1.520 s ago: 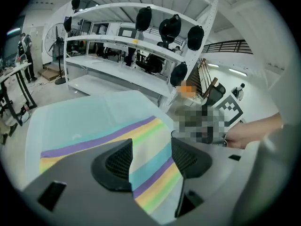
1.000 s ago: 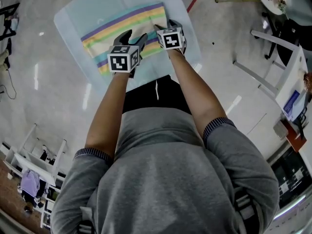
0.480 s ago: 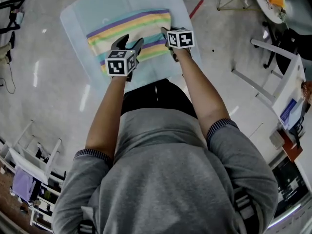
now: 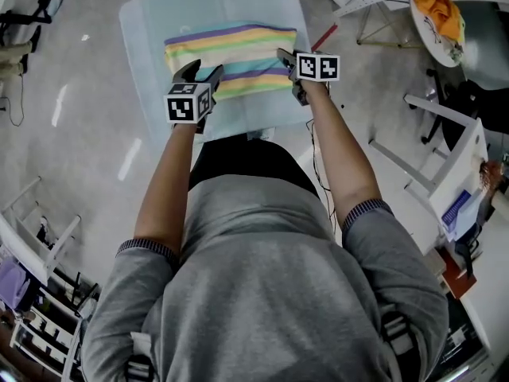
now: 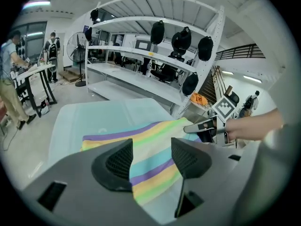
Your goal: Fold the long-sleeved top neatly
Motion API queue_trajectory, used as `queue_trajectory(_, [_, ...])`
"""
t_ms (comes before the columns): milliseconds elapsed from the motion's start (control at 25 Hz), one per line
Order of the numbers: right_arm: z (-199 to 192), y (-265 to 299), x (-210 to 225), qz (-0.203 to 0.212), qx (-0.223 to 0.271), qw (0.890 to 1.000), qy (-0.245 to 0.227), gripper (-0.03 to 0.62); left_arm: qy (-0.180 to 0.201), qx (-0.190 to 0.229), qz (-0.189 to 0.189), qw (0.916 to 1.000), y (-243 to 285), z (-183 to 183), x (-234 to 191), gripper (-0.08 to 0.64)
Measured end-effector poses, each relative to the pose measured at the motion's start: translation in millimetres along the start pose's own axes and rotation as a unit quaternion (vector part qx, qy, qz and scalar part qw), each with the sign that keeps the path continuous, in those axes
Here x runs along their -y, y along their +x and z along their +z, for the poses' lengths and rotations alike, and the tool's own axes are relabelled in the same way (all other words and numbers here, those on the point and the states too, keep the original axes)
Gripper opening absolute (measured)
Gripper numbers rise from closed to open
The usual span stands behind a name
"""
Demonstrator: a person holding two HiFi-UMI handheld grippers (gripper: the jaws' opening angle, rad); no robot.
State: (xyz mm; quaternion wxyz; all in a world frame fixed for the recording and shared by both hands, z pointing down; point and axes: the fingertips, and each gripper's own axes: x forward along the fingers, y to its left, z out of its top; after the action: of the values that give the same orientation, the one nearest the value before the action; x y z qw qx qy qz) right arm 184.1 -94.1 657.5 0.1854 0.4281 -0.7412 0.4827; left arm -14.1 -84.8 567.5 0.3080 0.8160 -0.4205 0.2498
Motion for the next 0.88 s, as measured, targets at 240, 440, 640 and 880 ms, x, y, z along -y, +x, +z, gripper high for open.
queue_trajectory(240, [17.9,-6.8,-47.9,0.017,-0.016,0.999,-0.039,0.061,0.000,0.023,0.036,0.9991,-43.3,5.2,-9.3,0.281])
queue_trajectory(440, [22.1,3.3,-97.5,0.009,-0.040,0.996,-0.080,0.063,-0.009,0.031,0.046,0.9984,-72.6,2.7,-42.8,0.278])
queue_trajectory(640, [26.5,21.8,-146.5,0.003,-0.049,0.994,-0.100,0.072,-0.021,0.030,0.034,0.9987,-83.1,-6.4,-70.9,0.262])
queue_trajectory(880, [25.9,53.0,-194.4,-0.007,-0.043,0.995,-0.093,0.071,-0.040,0.036,0.026,0.9982,-90.5,-14.6,-103.3,0.250])
